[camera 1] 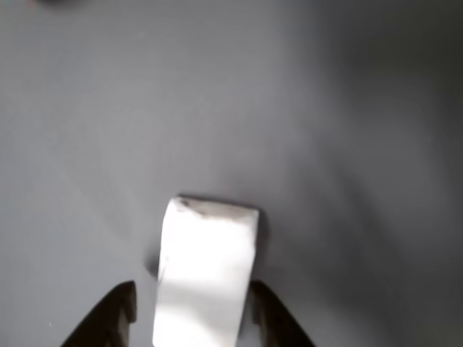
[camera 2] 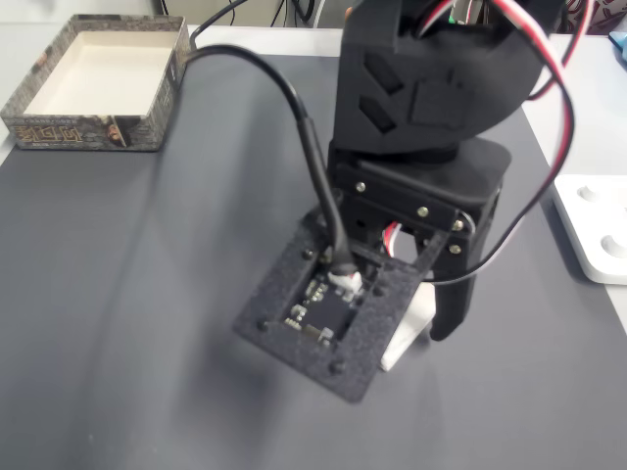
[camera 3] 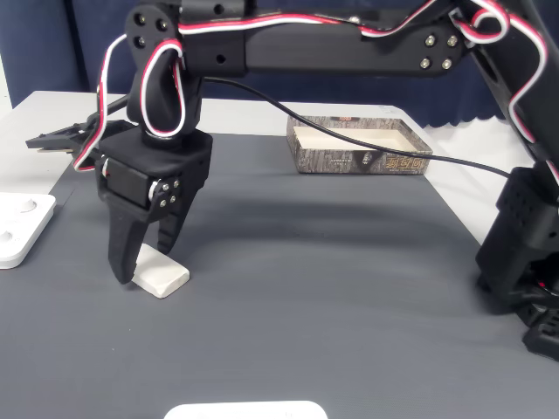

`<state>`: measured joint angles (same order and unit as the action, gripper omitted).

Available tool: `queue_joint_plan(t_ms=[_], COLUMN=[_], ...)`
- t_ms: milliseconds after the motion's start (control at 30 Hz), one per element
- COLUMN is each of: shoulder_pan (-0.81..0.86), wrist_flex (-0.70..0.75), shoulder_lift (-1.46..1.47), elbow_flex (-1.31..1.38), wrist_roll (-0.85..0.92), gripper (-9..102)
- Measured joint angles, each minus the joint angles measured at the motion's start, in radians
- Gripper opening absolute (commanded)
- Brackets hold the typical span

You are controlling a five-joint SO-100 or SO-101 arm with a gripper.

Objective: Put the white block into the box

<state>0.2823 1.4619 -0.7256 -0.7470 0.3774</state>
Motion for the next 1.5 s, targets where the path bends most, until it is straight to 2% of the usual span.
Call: queue_joint_plan(t_ms=[433, 967, 1300, 1500], shoulder_pan=[0.0, 0.0, 0.0, 0.0], wrist_flex=[0.026, 0.075, 0.08, 0.034], shoulder_lift=[0.0, 0.0, 0.018, 0.04], elbow_flex=[0.0, 0.0, 0.023, 0.029], wrist_roll=[0.005, 0.153, 0.16, 0.13], gripper=[22, 20, 20, 21])
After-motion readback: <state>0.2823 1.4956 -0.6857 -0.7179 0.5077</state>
